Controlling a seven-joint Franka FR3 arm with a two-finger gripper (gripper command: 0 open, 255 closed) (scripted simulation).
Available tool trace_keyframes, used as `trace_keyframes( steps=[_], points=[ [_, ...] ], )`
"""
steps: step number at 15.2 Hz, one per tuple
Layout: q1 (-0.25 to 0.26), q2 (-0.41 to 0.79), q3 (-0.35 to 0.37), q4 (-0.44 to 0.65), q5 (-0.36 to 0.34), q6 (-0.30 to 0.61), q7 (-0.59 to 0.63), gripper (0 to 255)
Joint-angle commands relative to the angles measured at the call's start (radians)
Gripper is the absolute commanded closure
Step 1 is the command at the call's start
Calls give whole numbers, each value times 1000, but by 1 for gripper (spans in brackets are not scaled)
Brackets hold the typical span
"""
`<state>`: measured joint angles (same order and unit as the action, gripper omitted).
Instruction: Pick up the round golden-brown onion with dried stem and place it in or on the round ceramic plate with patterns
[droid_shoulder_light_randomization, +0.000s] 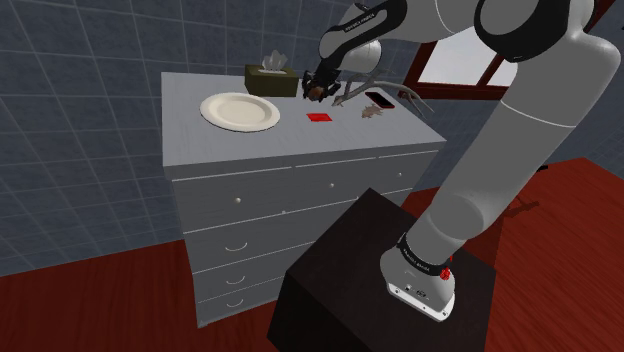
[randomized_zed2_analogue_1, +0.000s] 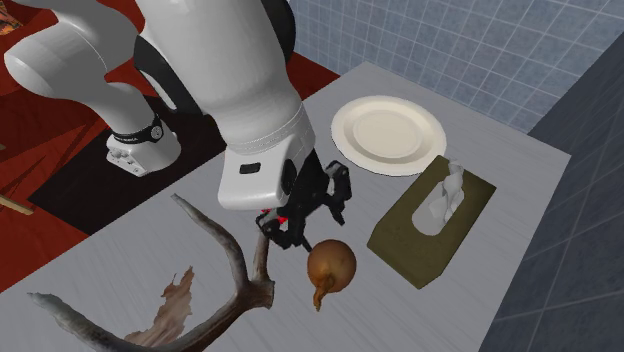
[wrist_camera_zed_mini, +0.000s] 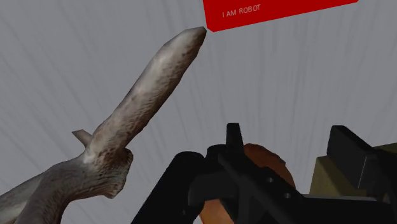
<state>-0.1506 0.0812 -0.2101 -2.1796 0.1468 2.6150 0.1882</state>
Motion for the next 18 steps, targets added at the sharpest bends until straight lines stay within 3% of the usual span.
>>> trace_keyframes(
  steps=[1,9,10,15,18],
  points=[
    [0,0,0,0,0,0,0,255],
    [0,0,0,0,0,0,0,255],
    [0,0,0,0,0,0,0,0],
    [-20,32,-42,191,-27,-194,191,0],
    [-22,53,-41,194,-18,-177,188,0]
  ],
)
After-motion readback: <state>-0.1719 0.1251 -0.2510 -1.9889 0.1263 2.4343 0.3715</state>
